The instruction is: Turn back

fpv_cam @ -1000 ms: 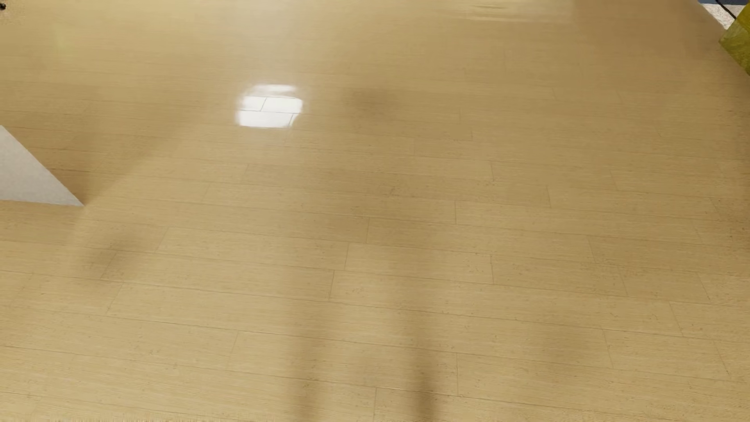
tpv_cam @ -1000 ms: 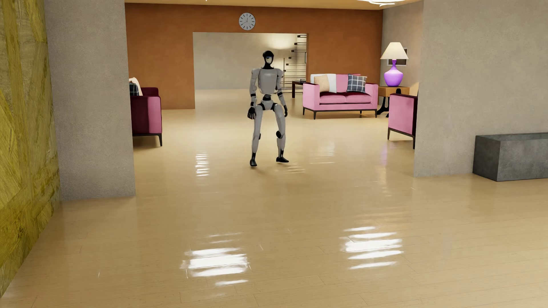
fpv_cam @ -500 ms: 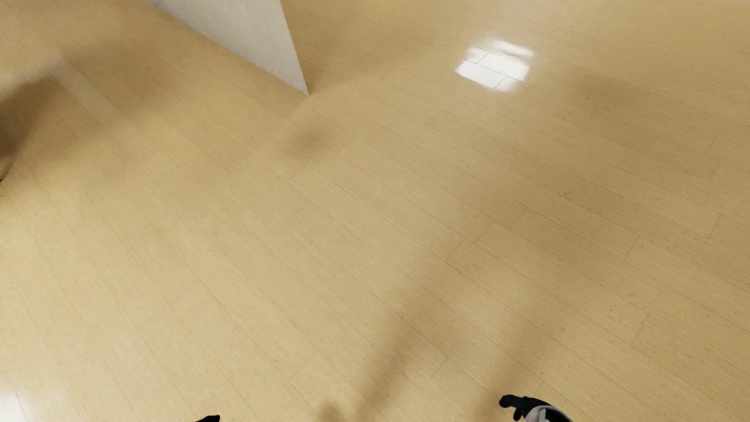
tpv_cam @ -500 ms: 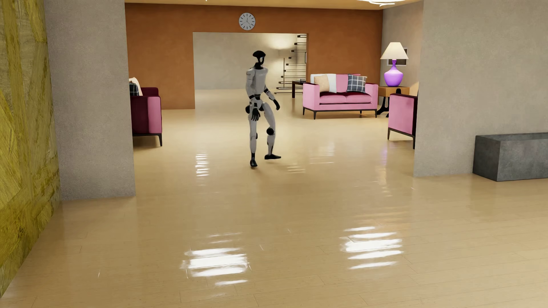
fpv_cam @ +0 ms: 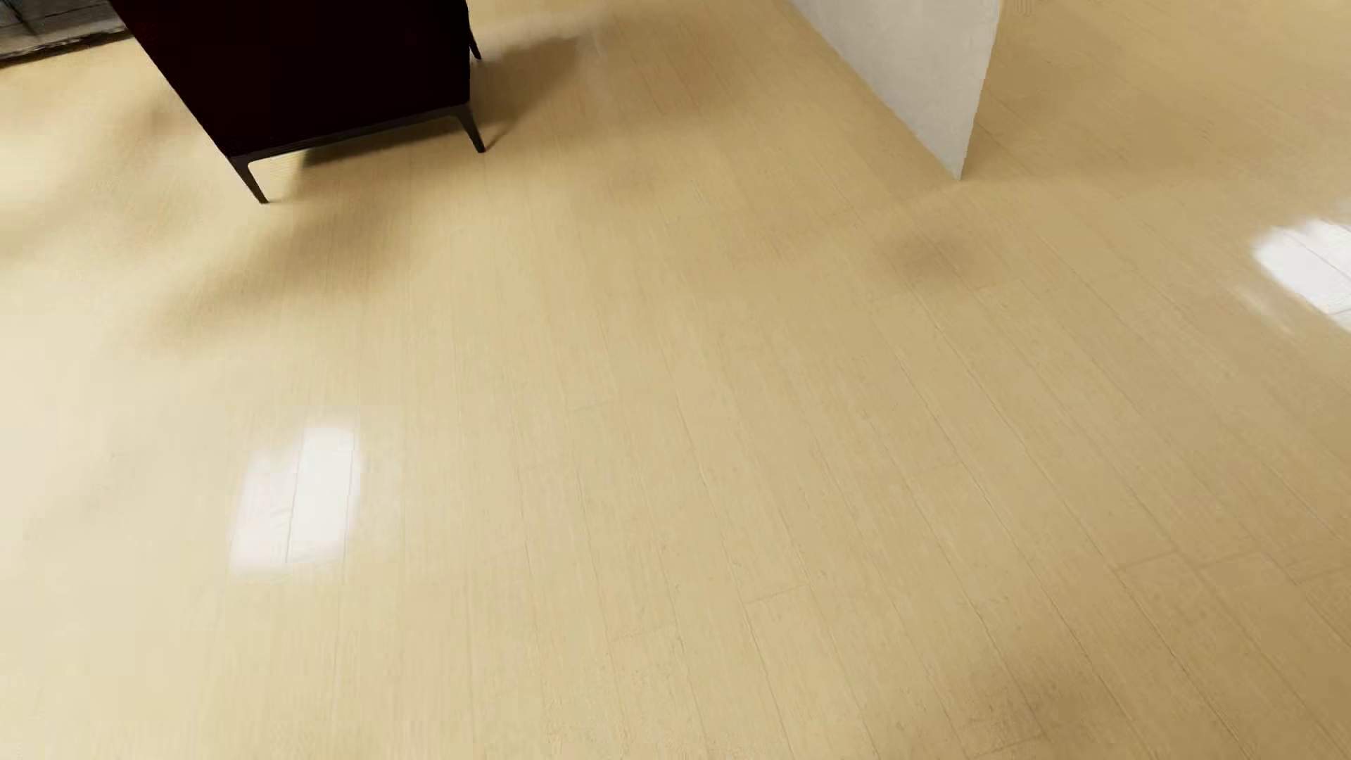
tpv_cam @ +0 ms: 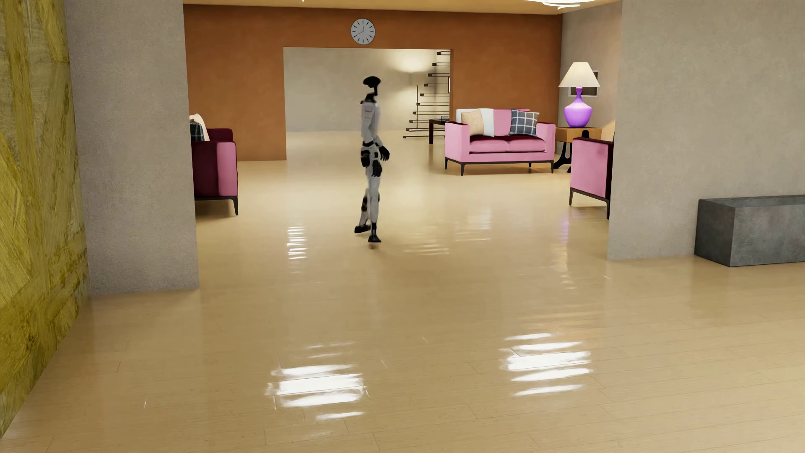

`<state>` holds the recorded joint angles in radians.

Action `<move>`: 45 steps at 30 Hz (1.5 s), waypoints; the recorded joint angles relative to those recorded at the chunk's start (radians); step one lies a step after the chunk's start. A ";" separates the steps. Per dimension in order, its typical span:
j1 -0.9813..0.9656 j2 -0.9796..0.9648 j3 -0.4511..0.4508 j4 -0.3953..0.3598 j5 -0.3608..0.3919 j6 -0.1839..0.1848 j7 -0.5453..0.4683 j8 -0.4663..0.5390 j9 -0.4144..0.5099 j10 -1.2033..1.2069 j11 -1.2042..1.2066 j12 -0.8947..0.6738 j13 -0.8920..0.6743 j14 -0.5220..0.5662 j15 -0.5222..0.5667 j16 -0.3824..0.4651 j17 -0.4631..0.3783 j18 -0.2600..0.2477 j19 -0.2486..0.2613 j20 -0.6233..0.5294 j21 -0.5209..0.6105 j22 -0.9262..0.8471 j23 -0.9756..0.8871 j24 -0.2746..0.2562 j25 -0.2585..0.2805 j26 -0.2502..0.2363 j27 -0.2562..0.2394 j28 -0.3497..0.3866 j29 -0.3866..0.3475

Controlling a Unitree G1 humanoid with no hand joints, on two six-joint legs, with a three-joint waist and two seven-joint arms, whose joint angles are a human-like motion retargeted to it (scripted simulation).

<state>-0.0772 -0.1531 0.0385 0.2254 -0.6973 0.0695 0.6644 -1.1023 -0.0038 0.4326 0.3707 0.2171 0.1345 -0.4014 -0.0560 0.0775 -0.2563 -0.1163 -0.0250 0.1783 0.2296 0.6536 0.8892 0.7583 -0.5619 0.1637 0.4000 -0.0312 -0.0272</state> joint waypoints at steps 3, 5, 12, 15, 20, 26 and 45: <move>-0.048 -0.075 -0.020 -0.142 -0.012 -0.027 -0.179 0.458 0.007 0.029 0.038 -0.023 0.022 -0.040 -0.181 -0.004 0.027 0.064 -0.040 -0.012 0.055 -0.029 0.082 -0.036 -0.023 -0.005 0.013 0.055 0.116; -0.069 -0.149 -0.042 -0.187 0.129 -0.033 -0.295 0.827 0.009 0.049 0.127 -0.043 0.044 -0.052 -0.182 0.012 0.073 0.085 0.012 -0.025 0.015 -0.005 0.060 -0.052 -0.010 0.032 0.024 0.058 0.042; -0.099 -0.461 -0.058 -0.266 0.467 -0.095 -0.516 0.957 0.029 0.038 0.508 -0.006 -0.030 -0.071 -0.149 0.071 0.103 0.083 0.000 -0.089 0.056 0.043 -0.075 -0.066 -0.090 0.068 -0.051 0.058 -0.022; -0.104 -0.491 -0.053 -0.319 0.564 -0.122 -0.654 0.997 0.037 0.045 0.288 -0.024 -0.021 -0.090 -0.116 0.030 0.075 0.096 0.023 -0.032 0.083 0.077 -0.120 -0.106 -0.098 0.105 -0.061 0.101 -0.006; -0.075 -0.345 -0.014 -0.323 0.566 -0.121 -0.828 0.939 0.033 0.080 0.011 0.054 -0.080 -0.087 0.040 -0.029 0.063 0.081 -0.008 -0.008 0.177 0.094 0.008 -0.131 -0.084 0.103 -0.011 0.114 0.076; -0.290 -0.256 -0.027 -0.345 0.540 -0.070 -0.935 0.753 0.051 0.582 0.125 0.159 -0.209 0.162 -0.117 0.000 0.078 -0.131 -0.034 -0.079 0.226 0.164 0.006 -0.027 -0.085 0.106 -0.038 -0.069 0.020; -0.200 -0.147 -0.045 -0.071 0.408 0.027 -0.436 0.728 0.008 -0.080 0.096 -0.171 -0.032 0.155 -0.174 0.112 0.073 0.020 0.081 -0.138 0.032 -0.111 0.005 -0.034 0.052 -0.038 -0.001 0.044 -0.047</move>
<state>-0.2772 -0.3004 -0.0066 0.1539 -0.2893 0.0965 0.2287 -0.3744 0.0041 0.3525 0.4668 0.0462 0.1023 -0.2460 -0.2299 0.1899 -0.1835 -0.0966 0.0556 0.0400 0.2617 0.5424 0.8938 0.7245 -0.5103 0.1260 0.3992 0.0130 -0.0739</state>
